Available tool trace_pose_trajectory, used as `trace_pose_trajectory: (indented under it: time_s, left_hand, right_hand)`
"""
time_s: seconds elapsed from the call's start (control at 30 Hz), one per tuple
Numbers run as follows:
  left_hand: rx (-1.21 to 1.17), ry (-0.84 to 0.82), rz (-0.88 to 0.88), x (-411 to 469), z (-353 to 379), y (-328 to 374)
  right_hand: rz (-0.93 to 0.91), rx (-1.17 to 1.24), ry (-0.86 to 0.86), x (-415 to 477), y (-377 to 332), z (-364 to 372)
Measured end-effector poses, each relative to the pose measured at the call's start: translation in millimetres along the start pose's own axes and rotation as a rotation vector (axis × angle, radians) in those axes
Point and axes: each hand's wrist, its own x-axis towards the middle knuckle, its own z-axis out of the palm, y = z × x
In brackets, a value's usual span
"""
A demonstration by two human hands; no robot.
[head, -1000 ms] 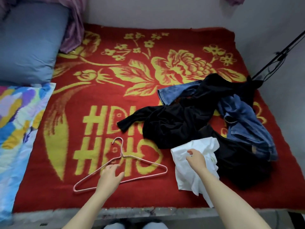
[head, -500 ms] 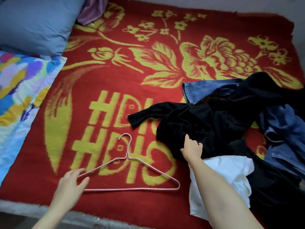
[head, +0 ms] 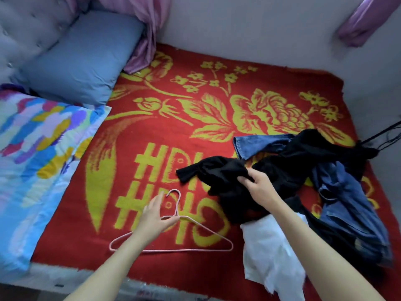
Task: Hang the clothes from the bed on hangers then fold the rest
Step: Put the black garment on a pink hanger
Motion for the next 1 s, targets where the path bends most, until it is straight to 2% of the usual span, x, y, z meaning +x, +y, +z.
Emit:
trace_pose_trajectory:
  time_s: [0.07,0.23,0.3,0.43,0.5,0.63,0.7,0.77,0.83,0.93,1.0]
  left_hand:
    - [-0.049,-0.021,0.14,6,-17,31]
    - [-0.25,0.062,0.52,12,-100,108]
    - [-0.355,0.049,0.59,9,-140,126]
    - [-0.652,-0.135,0.695,-1,-203,148]
    - [-0.691,-0.183,0.751,-8,-221,157]
    - [-0.843,0.085,0.667,-14,-241,163]
    - [-0.903,0.242,0.615,-18,-259,157]
    - [-0.764,0.361,0.634,-22,-276,152]
    - [-0.469,0.414,0.707,-28,-285,149]
    - [-0.05,0.417,0.729,-39,-284,147]
    - [0.032,0.454,0.68,-43,-280,143]
  right_hand:
    - [-0.052,0.21,-0.028,-5,-59,-31]
    - [-0.077,0.68,-0.112,-23,-172,-80]
    - [-0.118,0.733,-0.112,-27,-208,-87]
    - [-0.178,0.814,-0.113,-23,-250,-89]
    - [-0.17,0.877,-0.138,-20,-262,-86]
    - [-0.103,0.873,-0.114,-3,-256,-75]
    - [-0.045,0.689,-0.034,8,-236,-66]
    - [0.009,0.367,0.033,16,-213,-51]
    - [0.054,0.185,-0.022,17,-194,-29]
    - [-0.076,0.173,-0.277,6,-182,16]
    - [-0.21,0.157,-0.337,-8,-183,54]
